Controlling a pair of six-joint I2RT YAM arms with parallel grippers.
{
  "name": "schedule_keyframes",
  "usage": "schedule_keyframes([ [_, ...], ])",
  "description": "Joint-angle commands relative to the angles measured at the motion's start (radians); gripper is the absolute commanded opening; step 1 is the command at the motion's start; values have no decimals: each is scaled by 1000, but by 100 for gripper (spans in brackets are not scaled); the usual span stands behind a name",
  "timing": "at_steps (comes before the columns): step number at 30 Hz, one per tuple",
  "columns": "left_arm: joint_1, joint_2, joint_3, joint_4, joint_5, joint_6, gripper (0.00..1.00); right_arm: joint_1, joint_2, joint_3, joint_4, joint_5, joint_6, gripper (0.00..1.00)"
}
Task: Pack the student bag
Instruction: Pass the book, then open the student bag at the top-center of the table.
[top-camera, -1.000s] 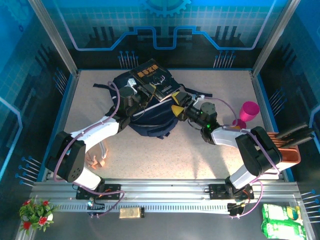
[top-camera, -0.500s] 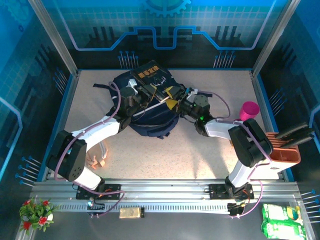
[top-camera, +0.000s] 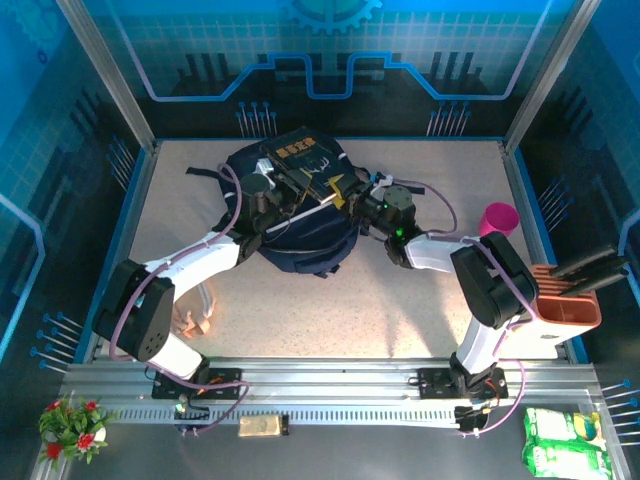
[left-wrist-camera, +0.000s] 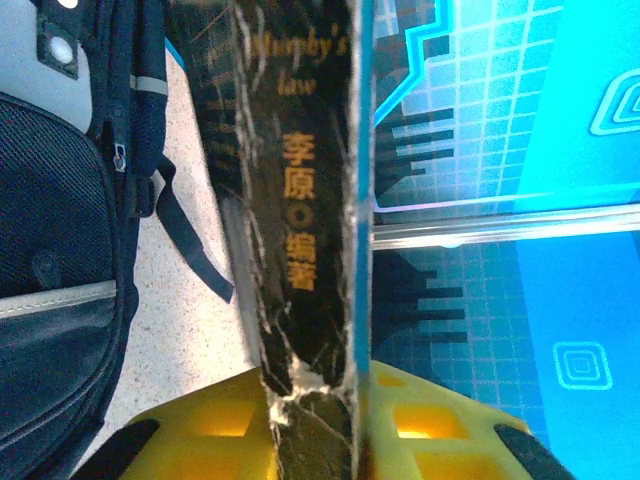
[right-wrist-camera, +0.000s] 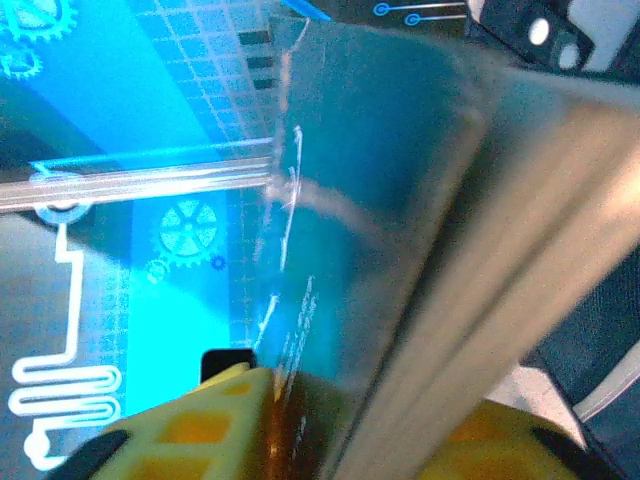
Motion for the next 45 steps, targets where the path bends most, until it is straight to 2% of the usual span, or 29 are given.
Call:
schedule_keyframes([
  [1,0,-21,11,41,28,26,34,-15,-25,18,-56,1,-57,19],
  [3,9,-37,-9,7,21,52,45,-29,-56,5,-79,0,-97,14],
  [5,17,-58,-30,-32,17,102,61,-49,-93,-24,-95,1,-134,12],
  [9,20,-105,-28,-178,41,328,86,-103,-190,-84,-163,-1,-229,10],
  [13,19,-118,41,-421,48,561,99,-176,-309,-137,-290,-13,-328,10],
  [20,-21,-49,179,-737,-4,872,99,-298,-506,-155,-636,-47,-534,9],
  [23,-74,3,251,-859,-76,1020,99,-332,-584,-155,-780,-19,-616,9],
  [28,-175,132,385,-1036,-281,1220,98,-387,-673,-150,-926,2,-696,9],
  [31,-201,224,473,-1130,-377,1260,91,-405,-705,-136,-1006,17,-725,9],
  [37,-211,363,588,-1227,-432,1309,77,-424,-744,-143,-1068,19,-745,9],
  [41,-212,445,663,-1315,-424,1323,74,-427,-744,-148,-1079,1,-754,9],
  [45,-211,523,748,-1413,-466,1318,71,-428,-737,-152,-1071,-11,-750,9],
])
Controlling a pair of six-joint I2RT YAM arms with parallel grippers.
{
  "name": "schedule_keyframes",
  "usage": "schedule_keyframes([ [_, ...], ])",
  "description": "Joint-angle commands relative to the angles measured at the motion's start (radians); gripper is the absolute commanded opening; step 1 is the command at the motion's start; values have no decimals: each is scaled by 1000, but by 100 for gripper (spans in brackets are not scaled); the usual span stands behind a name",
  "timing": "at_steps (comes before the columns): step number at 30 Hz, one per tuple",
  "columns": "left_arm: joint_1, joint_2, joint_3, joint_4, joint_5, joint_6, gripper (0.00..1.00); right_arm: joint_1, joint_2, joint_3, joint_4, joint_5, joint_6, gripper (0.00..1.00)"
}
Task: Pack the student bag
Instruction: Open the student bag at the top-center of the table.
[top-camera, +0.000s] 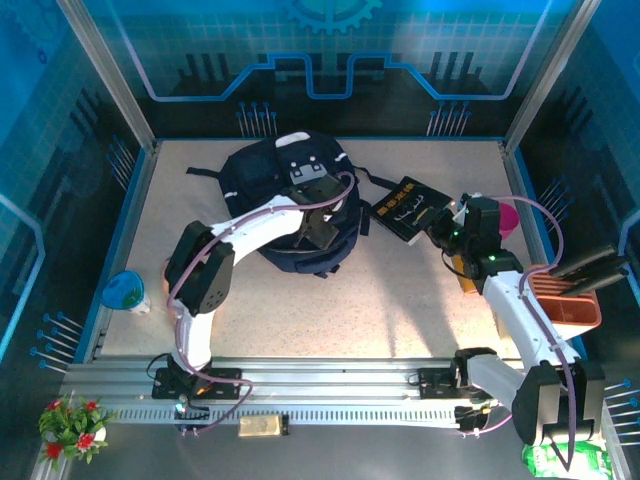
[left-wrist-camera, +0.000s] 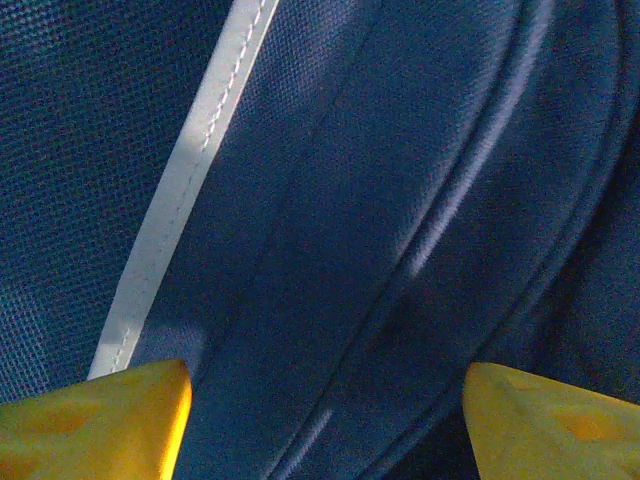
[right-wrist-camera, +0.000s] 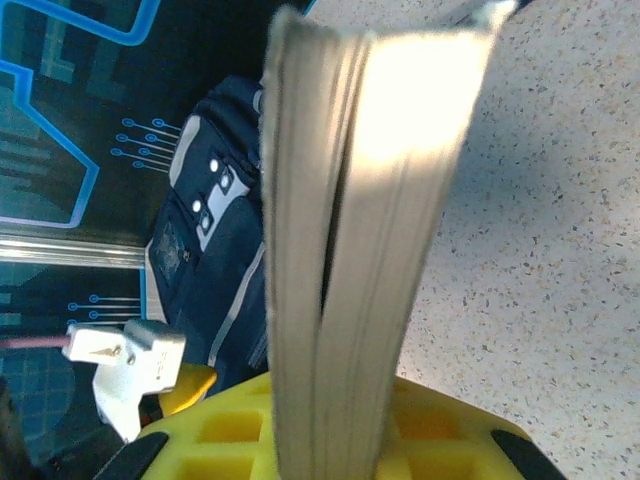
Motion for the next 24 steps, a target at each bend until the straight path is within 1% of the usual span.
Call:
schedule_keyframes([
  [1,-2,58,80,-144,-64,17,70,-13,-20,10,50,-29,-20,9],
  [3,-2,84,113,-168,-92,14,67,-14,-8,17,58,-36,-22,9],
  [5,-2,109,150,-190,-113,14,61,-14,7,30,63,-46,-29,9],
  [6,-2,118,169,-197,-131,11,54,-13,16,35,69,-53,-34,9],
  [8,-2,131,190,-203,-131,-5,45,-14,33,44,77,-66,-41,10],
  [12,-2,138,191,-195,-129,-17,40,-14,39,56,92,-96,-47,10],
  [13,-2,140,194,-198,-139,-15,38,-14,37,53,101,-96,-47,9],
  [20,-1,135,199,-211,-137,34,25,-11,35,41,132,-103,-28,10],
  [22,-2,121,197,-199,-141,53,17,-10,28,38,130,-103,-21,9],
  [24,-6,82,185,-164,-151,69,12,-10,18,39,119,-105,-24,10],
])
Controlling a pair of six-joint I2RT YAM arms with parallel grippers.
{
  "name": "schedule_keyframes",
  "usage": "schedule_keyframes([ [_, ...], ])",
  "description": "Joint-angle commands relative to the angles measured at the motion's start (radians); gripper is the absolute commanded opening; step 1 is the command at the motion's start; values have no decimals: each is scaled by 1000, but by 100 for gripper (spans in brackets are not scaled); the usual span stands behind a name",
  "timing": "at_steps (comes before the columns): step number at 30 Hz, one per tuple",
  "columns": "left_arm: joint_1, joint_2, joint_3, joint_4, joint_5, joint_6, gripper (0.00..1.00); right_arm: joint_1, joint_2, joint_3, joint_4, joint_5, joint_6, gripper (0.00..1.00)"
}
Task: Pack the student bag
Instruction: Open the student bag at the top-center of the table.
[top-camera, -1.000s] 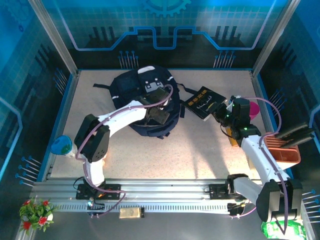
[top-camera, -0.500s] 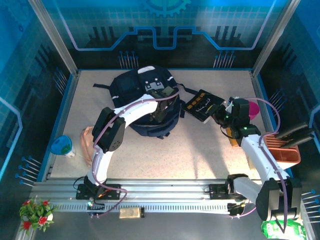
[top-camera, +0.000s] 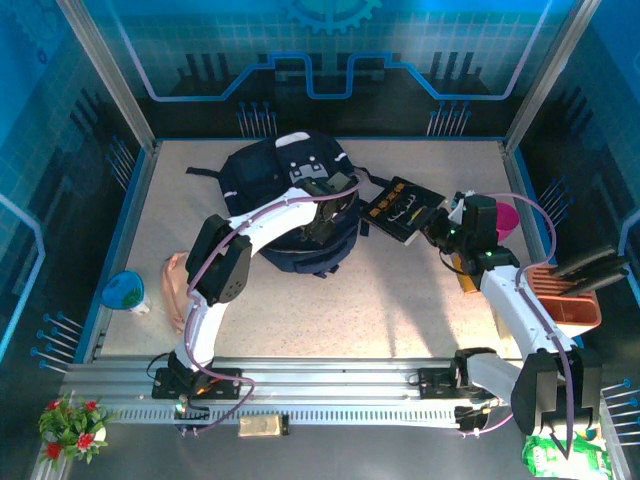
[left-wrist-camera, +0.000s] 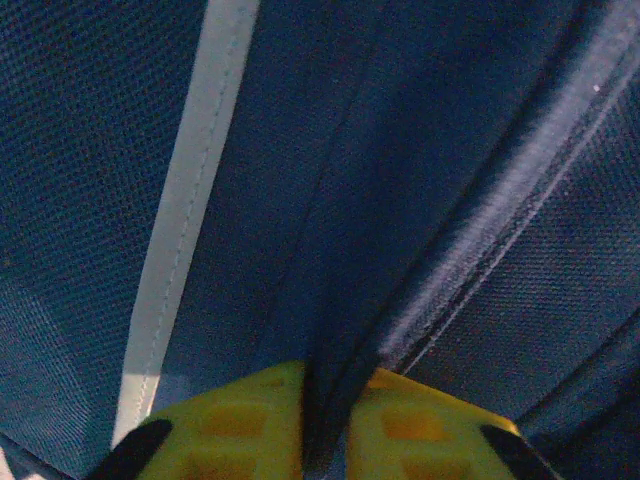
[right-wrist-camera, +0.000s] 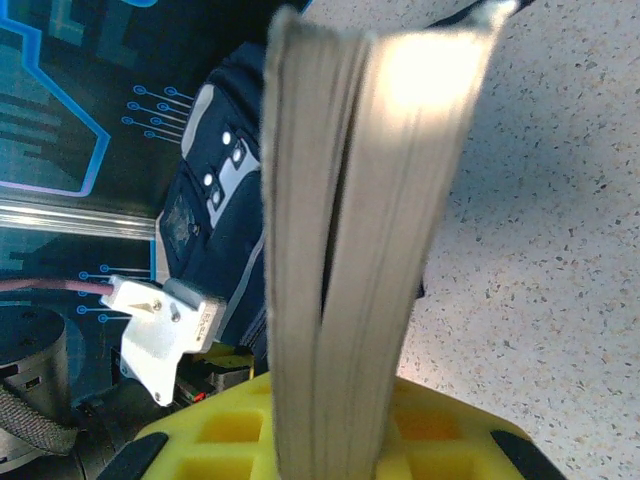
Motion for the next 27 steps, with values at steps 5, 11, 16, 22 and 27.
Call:
schedule_keyframes([
  [5,0,-147,-27,124,-80,40,0,-13,-73,37,43,-44,-31,9],
  [11,0,-242,-65,253,-168,-2,0,-16,-106,-1,80,-70,-54,10],
  [16,2,-292,-50,293,-202,-40,0,-8,-103,-51,187,-143,-17,10],
  [22,34,-305,2,304,-213,-83,0,43,-108,-87,248,-120,46,10],
  [27,50,-298,9,314,-192,-65,0,48,-213,-109,197,16,21,10],
])
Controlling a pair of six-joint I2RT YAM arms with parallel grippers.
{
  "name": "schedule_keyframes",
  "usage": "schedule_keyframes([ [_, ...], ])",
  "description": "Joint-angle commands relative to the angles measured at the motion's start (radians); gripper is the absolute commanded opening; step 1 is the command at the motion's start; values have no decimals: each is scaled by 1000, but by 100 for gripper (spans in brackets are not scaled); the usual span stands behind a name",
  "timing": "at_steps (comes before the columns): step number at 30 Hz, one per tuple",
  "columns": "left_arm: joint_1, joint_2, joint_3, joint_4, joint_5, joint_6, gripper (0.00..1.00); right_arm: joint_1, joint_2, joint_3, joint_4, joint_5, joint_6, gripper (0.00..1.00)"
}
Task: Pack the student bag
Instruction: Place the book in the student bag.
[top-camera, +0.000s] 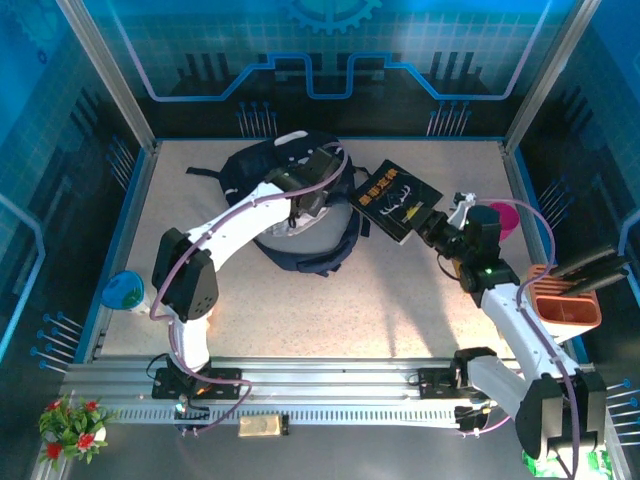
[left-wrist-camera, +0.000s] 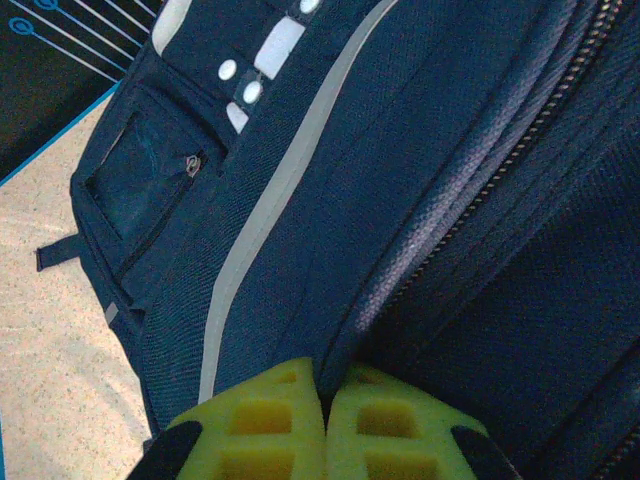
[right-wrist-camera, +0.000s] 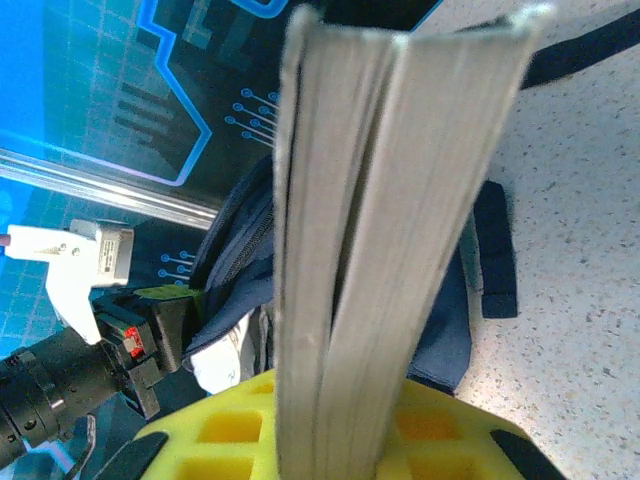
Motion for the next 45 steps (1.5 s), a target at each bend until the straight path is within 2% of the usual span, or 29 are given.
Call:
schedule_keyframes([
  [1,21,-63,68,126,-44,-30,0,4,-90,15,-14,70,-38,10],
  [7,26,-46,72,135,-13,-3,0,-15,-134,86,-170,151,-137,10],
  [10,26,-51,78,146,17,-2,0,-19,-131,61,-148,143,-116,10],
  [13,26,-56,98,162,73,-2,0,-2,-81,30,-63,87,-41,10],
  [16,25,-57,135,158,139,2,0,61,-2,13,53,71,32,10],
  [20,25,-58,172,159,202,-8,0,139,134,-20,329,45,146,9],
  [24,25,-53,202,156,223,-19,0,170,269,-31,564,30,259,8],
  [26,26,-46,220,144,222,-19,0,184,309,-19,626,40,282,8],
  [35,25,-42,259,126,252,-52,0,281,555,167,597,51,297,9],
  [45,34,-78,239,158,277,-94,0,353,865,430,599,136,321,9],
])
